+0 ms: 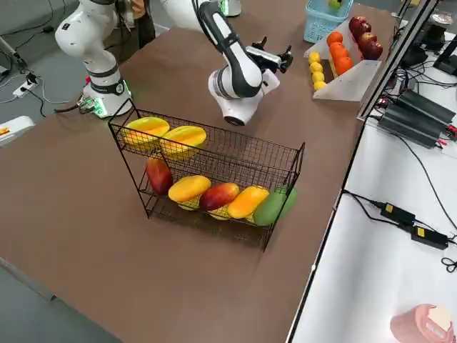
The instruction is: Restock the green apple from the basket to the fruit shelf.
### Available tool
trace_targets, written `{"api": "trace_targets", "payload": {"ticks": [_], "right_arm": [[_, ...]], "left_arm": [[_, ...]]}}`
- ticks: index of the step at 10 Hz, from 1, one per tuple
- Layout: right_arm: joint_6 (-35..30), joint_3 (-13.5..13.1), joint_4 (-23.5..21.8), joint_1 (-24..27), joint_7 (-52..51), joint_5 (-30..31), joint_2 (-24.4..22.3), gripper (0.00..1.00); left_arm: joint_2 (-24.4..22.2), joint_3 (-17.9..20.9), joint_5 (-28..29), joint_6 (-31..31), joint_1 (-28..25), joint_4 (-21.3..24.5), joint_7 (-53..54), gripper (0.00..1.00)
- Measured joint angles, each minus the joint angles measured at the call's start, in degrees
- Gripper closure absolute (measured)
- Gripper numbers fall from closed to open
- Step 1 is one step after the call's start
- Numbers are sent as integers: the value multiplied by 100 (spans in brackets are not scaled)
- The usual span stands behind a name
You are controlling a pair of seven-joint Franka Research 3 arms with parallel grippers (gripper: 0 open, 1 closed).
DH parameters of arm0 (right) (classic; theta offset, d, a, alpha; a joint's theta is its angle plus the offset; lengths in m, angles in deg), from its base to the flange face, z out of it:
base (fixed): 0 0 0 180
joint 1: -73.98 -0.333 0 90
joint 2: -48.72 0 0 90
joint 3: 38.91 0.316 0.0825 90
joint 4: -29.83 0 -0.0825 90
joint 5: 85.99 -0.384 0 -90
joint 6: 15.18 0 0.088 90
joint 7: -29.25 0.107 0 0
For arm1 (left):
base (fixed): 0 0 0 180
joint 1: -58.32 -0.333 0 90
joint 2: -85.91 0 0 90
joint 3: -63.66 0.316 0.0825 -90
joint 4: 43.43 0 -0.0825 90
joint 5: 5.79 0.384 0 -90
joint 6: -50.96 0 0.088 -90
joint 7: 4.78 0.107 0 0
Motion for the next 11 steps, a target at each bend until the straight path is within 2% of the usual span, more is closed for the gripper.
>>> {"api": "trace_targets", "payload": {"ticks": [2,5,7,11], "right_arm": [[-52,-1,0,0,0,0,0,0],[-146,-9,0,3,0,0,0,0],[-146,-15,1,6,0,0,0,0],[-153,-19,10,9,0,0,-4,0]], "left_arm": [[-334,2,-589,475,-9,-219,-61,18],[-574,-147,-2201,636,27,-328,-624,18],[-574,-559,-2834,479,78,-404,-1205,18],[-378,-1855,-2918,-797,254,-407,-2591,18]]}}
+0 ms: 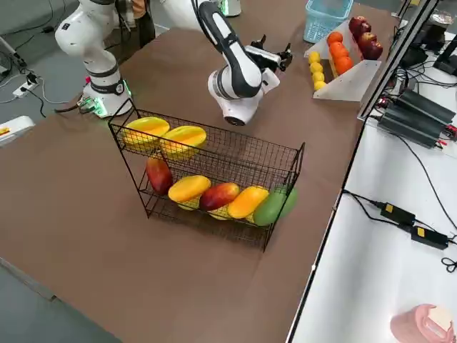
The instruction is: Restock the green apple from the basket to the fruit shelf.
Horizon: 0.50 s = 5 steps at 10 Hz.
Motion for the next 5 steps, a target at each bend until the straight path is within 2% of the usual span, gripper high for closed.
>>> {"api": "trace_targets", "payload": {"ticks": [2,5], "right_arm": [[-2,2,2,1,0,0,-1,0],[5,13,3,-14,132,19,-1,0]], "left_arm": [[269,-265,1,-666,654,1,-735,18],[413,-280,105,-1511,1825,-24,-1959,18]]}}
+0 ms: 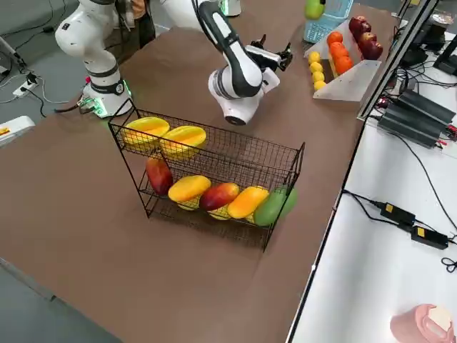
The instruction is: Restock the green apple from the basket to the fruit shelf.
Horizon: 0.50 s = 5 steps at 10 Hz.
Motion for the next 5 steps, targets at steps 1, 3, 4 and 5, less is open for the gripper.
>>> {"api": "trace_targets", "payload": {"ticks": [1,3,4,5], "right_arm": [[4,1,-4,-2,35,29,2,0],[6,8,-29,-25,37,59,37,0],[9,12,-40,-83,32,67,106,0],[25,18,-41,-203,22,67,193,0]], "left_arm": [[-4,-2,164,-136,218,-73,-306,18],[42,-1,309,-182,485,-337,-791,18],[176,9,316,-197,591,-571,-860,18],[388,55,367,-337,829,-819,-961,18]]}}
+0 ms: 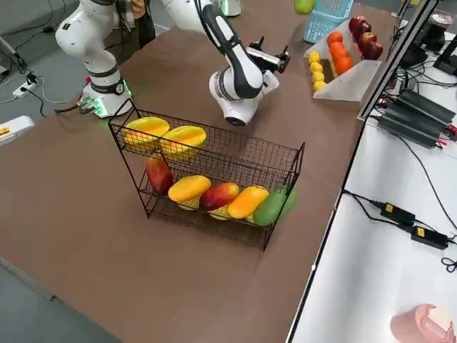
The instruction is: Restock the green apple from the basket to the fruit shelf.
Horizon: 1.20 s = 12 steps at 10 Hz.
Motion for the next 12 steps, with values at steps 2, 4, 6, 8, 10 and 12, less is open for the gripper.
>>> {"api": "trace_targets", "payload": {"ticks": [2,4,6,8,10,12], "right_arm": [[112,6,15,-238,-8,-11,60,0],[146,2,90,-270,-8,-13,57,0],[149,4,90,-330,-9,-13,57,0],[157,10,89,-410,-26,-13,57,0],[164,15,87,-473,-52,-14,57,0],[172,21,74,-506,-60,-21,59,0]], "left_arm": [[374,130,425,-593,615,-212,-485,18],[607,478,757,-954,1250,-307,-1032,18],[726,691,765,-985,1589,-373,-1141,18],[779,942,766,-985,1875,-405,-1243,18],[884,1304,766,-985,2240,-490,-1367,18],[1044,1624,766,-995,2507,-663,-1481,18]]}}
